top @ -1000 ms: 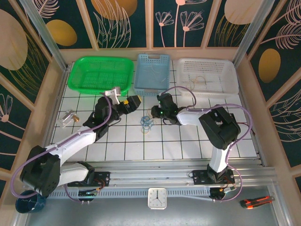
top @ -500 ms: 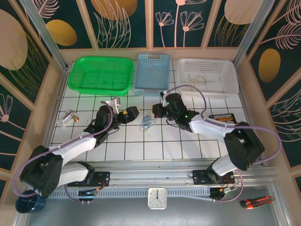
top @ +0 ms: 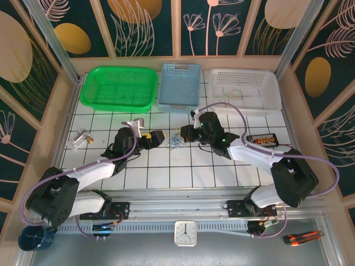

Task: Untangle the cables

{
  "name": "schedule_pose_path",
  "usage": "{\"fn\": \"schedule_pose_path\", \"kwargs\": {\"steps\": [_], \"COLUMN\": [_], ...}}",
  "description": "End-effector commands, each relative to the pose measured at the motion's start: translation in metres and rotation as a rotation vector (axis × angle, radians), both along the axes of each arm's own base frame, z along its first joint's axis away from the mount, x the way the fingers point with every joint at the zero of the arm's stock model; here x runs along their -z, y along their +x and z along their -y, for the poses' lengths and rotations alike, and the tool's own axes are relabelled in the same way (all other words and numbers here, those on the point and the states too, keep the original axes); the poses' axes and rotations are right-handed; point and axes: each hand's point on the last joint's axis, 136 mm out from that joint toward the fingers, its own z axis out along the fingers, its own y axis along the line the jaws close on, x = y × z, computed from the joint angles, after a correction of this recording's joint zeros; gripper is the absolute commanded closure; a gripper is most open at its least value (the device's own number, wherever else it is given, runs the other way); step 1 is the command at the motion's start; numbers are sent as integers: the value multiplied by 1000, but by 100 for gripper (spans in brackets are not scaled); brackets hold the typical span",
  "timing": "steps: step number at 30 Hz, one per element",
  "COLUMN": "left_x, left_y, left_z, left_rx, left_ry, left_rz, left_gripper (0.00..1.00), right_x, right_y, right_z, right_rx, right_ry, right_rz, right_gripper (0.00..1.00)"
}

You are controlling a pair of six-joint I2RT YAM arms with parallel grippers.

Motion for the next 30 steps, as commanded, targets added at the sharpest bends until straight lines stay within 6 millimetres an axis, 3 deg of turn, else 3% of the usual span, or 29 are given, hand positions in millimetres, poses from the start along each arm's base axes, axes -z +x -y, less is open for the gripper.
{"fn": "schedule_pose_path", "kwargs": {"steps": [1, 5, 9, 15, 20, 24, 30], "left_x": [-21, -18, -11, -8, -13, -16, -20], "left_y": [10, 10, 9, 9, 6, 4, 4], "left_z": [7, 6, 8, 10, 10, 10, 14], "left_rx": [18, 15, 24, 41, 44, 46, 64], "left_ry": [-25, -20, -23, -11, -22, -30, -43], "left_rz": [72, 65, 47, 38, 48, 50, 47], "left_gripper": [1, 1, 1, 1, 1, 1, 1], "right_x": [7, 22, 18, 5, 5, 17, 48], "right_y": [-17, -25, -24, -10, 0, 5, -6], "right_z": [0, 10, 19, 27, 34, 48, 68], "right_rx": [-39, -13, 18, 70, 110, 168, 220], "right_ry": [-1, -51, -70, -130, -195, -284, -357], "right_rz": [-30, -50, -31, 27, 51, 44, -37], "right_gripper": [100, 99, 97, 78, 65, 59, 53]}}
